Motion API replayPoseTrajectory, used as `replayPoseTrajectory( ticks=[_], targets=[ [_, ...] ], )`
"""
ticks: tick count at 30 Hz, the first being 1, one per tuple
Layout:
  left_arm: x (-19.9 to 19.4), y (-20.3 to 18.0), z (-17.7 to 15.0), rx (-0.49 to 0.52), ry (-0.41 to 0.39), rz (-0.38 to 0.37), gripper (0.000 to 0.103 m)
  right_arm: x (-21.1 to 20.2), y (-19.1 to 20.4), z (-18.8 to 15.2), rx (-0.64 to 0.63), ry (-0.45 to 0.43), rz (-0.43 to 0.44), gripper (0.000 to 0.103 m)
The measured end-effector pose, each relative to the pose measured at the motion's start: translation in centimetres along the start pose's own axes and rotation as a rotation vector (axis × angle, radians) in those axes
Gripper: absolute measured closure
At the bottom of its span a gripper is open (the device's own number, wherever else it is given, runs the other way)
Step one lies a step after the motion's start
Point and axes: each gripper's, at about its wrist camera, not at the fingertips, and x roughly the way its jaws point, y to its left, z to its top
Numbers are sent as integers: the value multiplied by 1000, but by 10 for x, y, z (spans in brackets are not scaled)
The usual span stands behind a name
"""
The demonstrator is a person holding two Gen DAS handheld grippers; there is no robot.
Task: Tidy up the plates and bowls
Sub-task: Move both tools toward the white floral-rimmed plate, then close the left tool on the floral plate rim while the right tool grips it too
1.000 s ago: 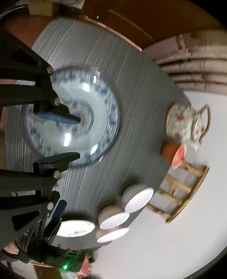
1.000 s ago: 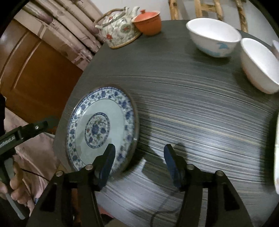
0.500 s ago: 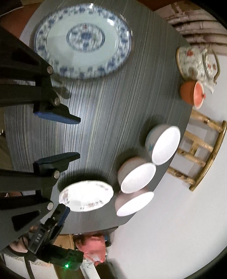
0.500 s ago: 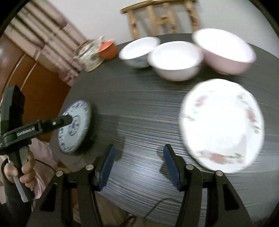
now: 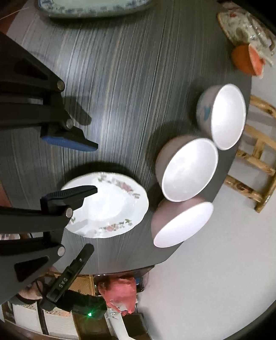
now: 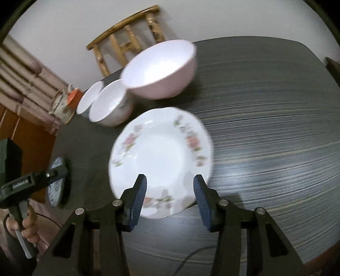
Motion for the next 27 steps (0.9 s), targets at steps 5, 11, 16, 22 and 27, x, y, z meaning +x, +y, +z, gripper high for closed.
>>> replayPoseTrajectory(
  ticks=[5,11,16,22,27],
  targets=[
    [24,-11,4,-13,35,-20,69,11,-19,10,23,15,10,66],
    [43,-15,7,-33,65,-34,69,22,-32,17,39,34,46,69],
    [51,-14,8,-46,74,-38,69,31,-34,18,35,51,61,73],
    [52,-16,12,-31,58,-21,69,39,-36,20,31,59,68,77],
    [57,-13,12,-30,67,-10,69,43,-38,21,44,58,79,78]
  ],
)
